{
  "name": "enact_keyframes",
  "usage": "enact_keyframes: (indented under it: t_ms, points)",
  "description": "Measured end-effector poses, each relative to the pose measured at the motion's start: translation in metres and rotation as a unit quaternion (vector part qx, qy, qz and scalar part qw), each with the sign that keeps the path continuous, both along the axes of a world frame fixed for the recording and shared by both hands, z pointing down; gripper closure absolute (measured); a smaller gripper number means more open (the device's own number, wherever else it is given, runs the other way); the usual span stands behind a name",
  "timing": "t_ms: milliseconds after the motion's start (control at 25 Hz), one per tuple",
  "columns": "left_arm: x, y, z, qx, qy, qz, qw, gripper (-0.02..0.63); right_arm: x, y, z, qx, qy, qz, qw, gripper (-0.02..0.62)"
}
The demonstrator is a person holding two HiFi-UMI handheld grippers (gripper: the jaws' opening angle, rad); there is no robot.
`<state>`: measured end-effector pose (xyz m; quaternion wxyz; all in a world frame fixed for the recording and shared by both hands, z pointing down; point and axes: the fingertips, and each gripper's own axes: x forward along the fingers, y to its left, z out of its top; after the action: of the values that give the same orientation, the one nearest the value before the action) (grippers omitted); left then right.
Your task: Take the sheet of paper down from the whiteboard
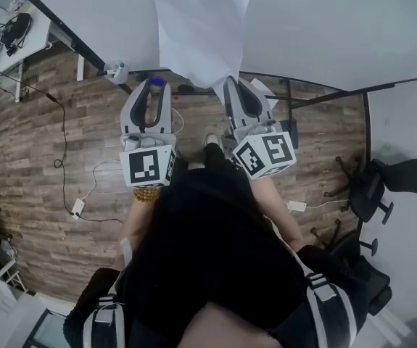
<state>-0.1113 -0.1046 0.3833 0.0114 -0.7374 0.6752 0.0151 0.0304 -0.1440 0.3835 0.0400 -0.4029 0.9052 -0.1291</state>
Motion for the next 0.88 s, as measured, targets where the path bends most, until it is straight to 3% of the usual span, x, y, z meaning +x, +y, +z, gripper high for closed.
enact_keyframes:
  t_ms: [400, 880]
  points:
    - [0.003, -0.003, -0.002, -0.001, 0.0, 0.003, 1.0, 0.482, -0.003, -0.001, -0.002, -0.003, 0.012, -0.048, 0.999, 0.598]
    - [0.005, -0.01, -0.005, 0.002, -0.001, 0.004, 1.0, 0.482, 0.01, -0.015, -0.011, -0.011, -0.009, -0.053, 0.999, 0.598]
